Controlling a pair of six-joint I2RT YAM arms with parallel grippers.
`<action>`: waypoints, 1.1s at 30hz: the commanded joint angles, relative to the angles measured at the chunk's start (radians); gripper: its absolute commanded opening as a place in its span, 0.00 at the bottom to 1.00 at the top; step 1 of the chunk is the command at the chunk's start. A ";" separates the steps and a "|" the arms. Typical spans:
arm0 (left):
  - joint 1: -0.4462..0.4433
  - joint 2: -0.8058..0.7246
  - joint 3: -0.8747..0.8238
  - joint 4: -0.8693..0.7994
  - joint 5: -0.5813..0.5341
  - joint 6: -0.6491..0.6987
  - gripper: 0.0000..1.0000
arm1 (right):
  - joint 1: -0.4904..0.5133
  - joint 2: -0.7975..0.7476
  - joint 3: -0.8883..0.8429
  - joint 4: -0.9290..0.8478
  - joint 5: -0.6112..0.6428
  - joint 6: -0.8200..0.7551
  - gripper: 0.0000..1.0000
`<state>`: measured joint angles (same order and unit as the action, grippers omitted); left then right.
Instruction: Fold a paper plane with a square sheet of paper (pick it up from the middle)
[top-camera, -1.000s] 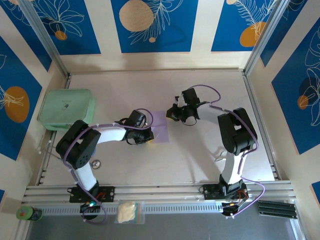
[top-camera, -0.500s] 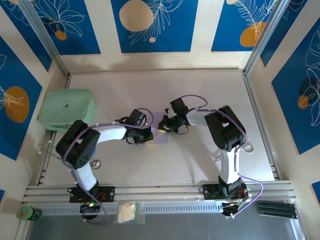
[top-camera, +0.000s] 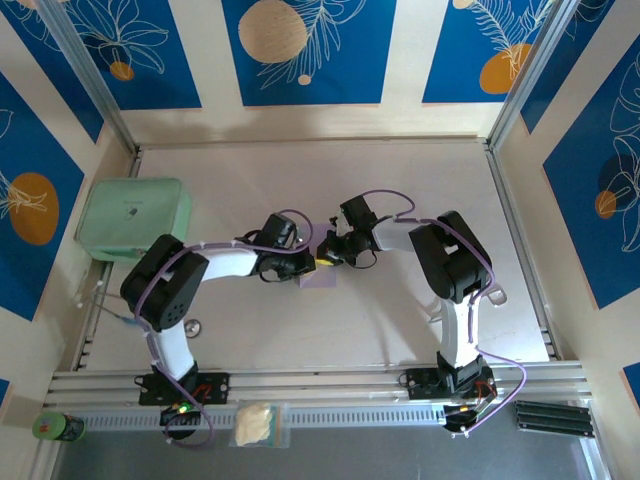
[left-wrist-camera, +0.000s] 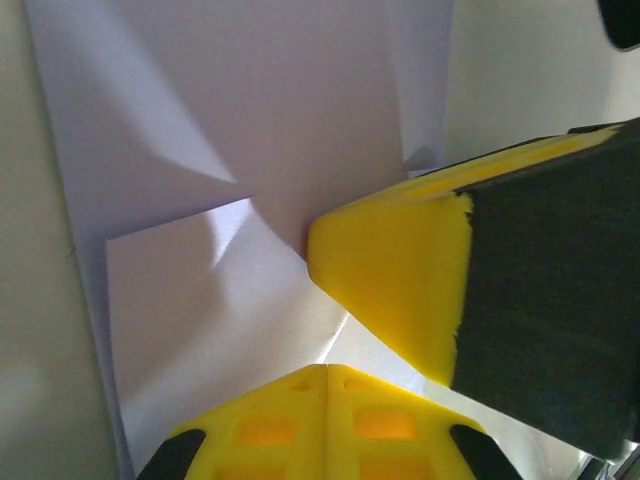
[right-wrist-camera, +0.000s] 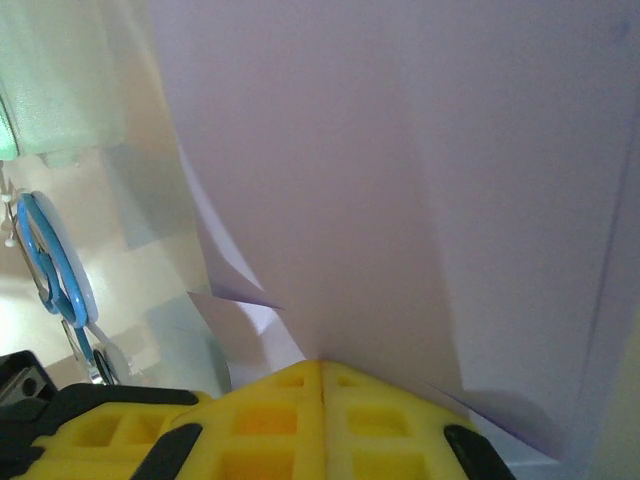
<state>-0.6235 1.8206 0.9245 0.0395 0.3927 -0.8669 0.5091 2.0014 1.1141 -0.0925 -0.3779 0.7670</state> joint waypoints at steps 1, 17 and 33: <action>-0.011 0.026 0.024 0.002 0.033 -0.001 0.04 | -0.004 0.054 -0.012 -0.070 0.036 0.011 0.00; -0.009 -0.147 -0.246 -0.193 -0.026 0.052 0.08 | -0.024 0.073 -0.004 -0.091 0.034 -0.030 0.00; 0.006 -0.265 -0.060 -0.215 -0.147 0.070 0.22 | -0.008 -0.072 0.079 -0.112 -0.002 0.014 0.11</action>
<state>-0.6235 1.5646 0.8249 -0.1715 0.3046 -0.8032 0.4973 1.9984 1.1652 -0.1654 -0.3901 0.7521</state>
